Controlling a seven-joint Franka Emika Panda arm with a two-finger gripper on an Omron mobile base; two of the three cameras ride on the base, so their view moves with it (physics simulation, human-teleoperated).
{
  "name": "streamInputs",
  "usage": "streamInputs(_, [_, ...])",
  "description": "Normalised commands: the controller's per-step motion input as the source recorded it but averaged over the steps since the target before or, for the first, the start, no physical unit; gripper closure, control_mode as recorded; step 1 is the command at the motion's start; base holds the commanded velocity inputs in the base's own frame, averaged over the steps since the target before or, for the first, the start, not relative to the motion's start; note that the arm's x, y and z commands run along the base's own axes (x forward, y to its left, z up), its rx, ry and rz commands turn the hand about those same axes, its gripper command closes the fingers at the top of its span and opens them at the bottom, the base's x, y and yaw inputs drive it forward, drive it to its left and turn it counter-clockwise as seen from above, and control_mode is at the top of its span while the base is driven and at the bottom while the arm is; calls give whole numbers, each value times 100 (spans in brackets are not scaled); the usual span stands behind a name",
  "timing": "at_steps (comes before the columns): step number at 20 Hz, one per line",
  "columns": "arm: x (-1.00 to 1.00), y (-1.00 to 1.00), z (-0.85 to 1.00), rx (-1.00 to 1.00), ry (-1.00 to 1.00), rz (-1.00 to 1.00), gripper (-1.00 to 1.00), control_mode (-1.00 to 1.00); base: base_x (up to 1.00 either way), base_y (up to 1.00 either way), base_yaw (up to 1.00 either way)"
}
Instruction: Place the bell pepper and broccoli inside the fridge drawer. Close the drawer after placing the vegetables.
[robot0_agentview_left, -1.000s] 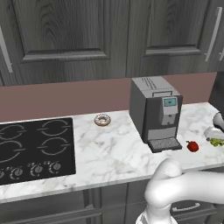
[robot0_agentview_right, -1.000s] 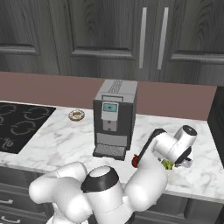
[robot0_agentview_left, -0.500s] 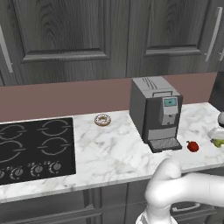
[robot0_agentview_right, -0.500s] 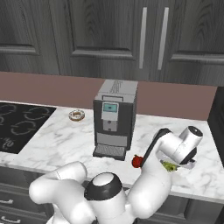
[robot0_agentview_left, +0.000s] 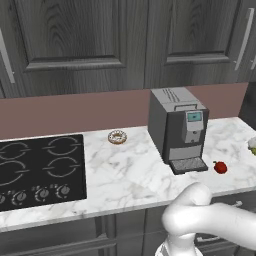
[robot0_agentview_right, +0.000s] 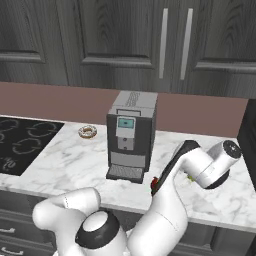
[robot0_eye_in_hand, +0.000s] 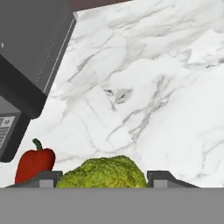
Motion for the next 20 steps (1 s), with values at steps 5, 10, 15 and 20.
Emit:
streamInputs(5, [-26, 71, 100, -6, -29, 0, 100, -100, 0, 0, 0])
streamInputs(10, [-40, 79, 100, -9, -20, 0, 100, -100, 0, 0, 0])
streamInputs(15, [-39, 84, 84, -10, -14, 0, 100, -100, 0, 0, 0])
streamInputs(20, [-14, 90, 36, -10, -3, -1, 100, -100, 0, 0, 0])
